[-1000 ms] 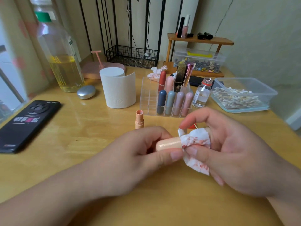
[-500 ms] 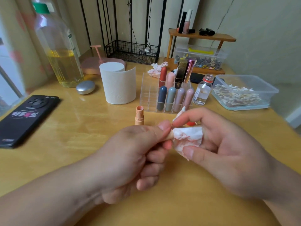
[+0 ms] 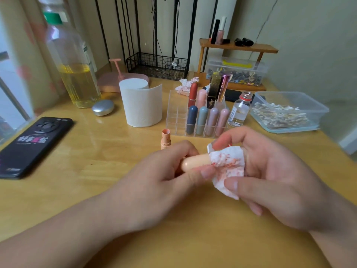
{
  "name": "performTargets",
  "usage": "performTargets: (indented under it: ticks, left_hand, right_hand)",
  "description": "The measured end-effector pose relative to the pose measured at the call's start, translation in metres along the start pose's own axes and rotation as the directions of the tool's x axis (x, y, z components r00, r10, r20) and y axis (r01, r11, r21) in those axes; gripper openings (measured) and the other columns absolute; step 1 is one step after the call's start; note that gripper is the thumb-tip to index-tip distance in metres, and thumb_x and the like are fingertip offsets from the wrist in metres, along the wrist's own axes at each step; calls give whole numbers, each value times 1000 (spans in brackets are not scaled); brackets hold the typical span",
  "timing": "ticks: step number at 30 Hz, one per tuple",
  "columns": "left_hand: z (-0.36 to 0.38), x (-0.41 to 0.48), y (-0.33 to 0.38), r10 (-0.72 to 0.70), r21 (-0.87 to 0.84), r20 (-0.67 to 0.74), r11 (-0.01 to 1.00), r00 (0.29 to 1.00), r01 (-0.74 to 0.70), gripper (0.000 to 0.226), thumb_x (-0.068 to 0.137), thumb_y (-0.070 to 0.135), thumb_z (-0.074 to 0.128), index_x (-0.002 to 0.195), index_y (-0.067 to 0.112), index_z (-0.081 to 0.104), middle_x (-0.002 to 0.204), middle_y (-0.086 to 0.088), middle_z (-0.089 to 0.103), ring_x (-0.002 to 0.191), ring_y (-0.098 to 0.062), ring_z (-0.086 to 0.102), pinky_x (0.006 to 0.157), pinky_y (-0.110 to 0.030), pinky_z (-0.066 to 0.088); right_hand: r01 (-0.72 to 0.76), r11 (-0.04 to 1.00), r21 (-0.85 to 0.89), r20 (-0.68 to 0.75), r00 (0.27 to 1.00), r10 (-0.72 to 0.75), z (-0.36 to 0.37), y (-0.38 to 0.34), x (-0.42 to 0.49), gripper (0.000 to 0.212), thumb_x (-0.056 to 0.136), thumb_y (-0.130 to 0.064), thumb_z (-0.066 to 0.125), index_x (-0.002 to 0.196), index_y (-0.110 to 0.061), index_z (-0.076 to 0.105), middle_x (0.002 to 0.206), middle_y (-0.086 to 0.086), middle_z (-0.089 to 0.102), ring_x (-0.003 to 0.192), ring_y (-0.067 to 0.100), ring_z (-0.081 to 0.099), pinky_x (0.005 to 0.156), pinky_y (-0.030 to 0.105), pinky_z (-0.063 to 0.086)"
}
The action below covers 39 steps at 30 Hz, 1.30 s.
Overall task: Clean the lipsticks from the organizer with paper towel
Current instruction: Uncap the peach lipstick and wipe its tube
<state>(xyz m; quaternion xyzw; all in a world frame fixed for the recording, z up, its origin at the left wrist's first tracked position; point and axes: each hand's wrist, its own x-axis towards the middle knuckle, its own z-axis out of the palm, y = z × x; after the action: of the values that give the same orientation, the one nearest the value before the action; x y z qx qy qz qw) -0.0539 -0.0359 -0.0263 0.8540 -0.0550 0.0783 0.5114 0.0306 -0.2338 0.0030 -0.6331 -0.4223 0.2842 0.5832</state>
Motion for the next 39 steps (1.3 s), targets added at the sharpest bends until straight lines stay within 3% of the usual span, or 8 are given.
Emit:
performTargets:
  ticks: [3,8,12,15,20,24,31,39]
  left_hand:
    - [-4,3,-2,-285,-537,410,692,867,482,57,84,67,53,79,10,57,49,-6,45,35,-17,42,35,-18,30]
    - [-13,4,2,-236,-688,594,347,769,637,41,88,51,60,72,14,51,49,0,32,33,-10,33,33,-13,20]
    - [-4,1,8,-266,-661,381,592,885,462,33,88,43,57,74,14,51,49,0,32,34,-9,23,34,-11,21]
    - [2,-3,3,-99,-186,84,976,992,113,34,93,52,49,75,23,52,54,9,47,44,-7,39,44,-17,33]
    - [-4,-7,-6,293,610,31,752,956,-251,33,98,57,32,97,28,48,63,16,44,52,-18,49,44,-36,42]
    - [-5,2,-4,-104,-89,79,990,991,111,36,90,59,52,79,25,55,58,9,50,48,-12,49,45,-27,42]
    - [-12,3,5,-236,-689,597,340,767,640,39,88,47,60,80,9,58,52,-5,40,33,-12,44,30,-13,32]
    - [7,-2,6,-219,-394,90,888,972,237,43,91,51,58,82,9,57,48,2,38,35,-21,38,39,-23,38]
  right_hand:
    - [61,989,-136,-69,995,-71,9,4,0,42,83,6,57,110,-26,51,69,-2,59,52,15,39,45,26,34]
    - [80,914,-397,-58,992,-112,12,4,-2,47,80,-1,65,109,-35,52,65,16,44,53,27,39,47,36,36]
    - [-23,988,-153,-17,1000,21,7,2,1,43,84,0,60,114,-29,50,50,3,39,43,19,34,43,28,29]
    - [-79,983,166,152,987,54,2,-1,7,39,86,12,52,120,-7,44,51,-3,56,37,-2,41,39,14,31]
    - [-190,870,454,149,979,136,-10,9,8,33,72,-9,61,105,-9,59,58,48,27,28,10,22,41,34,3]
    - [-59,992,109,58,997,53,2,9,4,36,78,5,58,107,-16,52,58,20,50,37,8,36,40,17,29]
    - [26,944,-328,-48,998,-45,12,6,-3,38,80,-5,63,102,-34,52,61,18,37,53,36,30,47,40,31]
    - [-147,953,266,135,984,115,-4,3,8,30,81,7,52,109,-3,45,49,-2,54,34,1,36,36,17,24]
